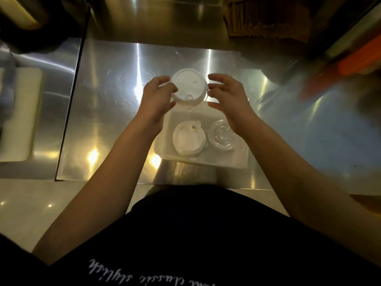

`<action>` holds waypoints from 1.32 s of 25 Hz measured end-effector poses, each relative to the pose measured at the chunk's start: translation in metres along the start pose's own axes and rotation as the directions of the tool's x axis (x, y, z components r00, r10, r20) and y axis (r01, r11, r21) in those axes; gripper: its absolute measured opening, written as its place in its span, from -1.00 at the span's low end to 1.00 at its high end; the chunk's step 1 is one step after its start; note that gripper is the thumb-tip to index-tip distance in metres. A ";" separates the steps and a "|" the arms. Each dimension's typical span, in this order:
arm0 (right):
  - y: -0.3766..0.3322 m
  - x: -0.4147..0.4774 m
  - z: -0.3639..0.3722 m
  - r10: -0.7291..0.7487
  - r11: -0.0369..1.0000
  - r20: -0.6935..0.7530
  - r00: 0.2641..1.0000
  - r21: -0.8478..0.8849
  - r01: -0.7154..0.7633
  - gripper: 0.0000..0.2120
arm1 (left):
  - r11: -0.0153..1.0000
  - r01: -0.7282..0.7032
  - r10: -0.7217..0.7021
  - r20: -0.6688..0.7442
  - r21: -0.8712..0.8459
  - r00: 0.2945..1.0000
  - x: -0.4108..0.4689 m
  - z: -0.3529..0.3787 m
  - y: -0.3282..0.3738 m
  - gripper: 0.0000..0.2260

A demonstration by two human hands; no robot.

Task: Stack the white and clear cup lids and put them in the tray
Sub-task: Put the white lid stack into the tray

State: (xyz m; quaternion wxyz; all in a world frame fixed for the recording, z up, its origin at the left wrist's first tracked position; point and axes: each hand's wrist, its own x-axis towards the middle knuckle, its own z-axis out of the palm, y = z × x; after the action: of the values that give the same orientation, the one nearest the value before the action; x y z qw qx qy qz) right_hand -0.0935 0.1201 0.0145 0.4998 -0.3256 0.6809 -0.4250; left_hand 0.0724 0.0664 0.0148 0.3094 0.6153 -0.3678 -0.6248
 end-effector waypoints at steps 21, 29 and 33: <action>0.066 -0.074 0.000 0.150 0.988 0.103 0.983 0.001 -0.151 -0.61 | 0.985 0.093 -0.091 -0.020 0.147 0.996 -0.068 -0.007 -0.066 -0.59; 0.073 -0.081 0.003 0.162 0.987 0.072 0.984 -0.025 -0.160 -0.58 | 0.972 0.086 -0.091 0.014 0.221 0.996 -0.066 -0.006 -0.074 -0.57; 0.075 -0.086 0.005 0.162 0.987 0.070 0.984 -0.025 -0.161 -0.59 | 0.968 0.069 -0.077 0.026 0.240 0.997 -0.066 -0.006 -0.075 -0.58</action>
State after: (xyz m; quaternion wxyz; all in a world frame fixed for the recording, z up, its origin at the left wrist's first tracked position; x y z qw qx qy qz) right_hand -0.0658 0.2254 -0.0195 0.5535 -0.2890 0.6908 -0.3646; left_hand 0.0869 0.1617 -0.0128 0.2036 0.6502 -0.4226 -0.5977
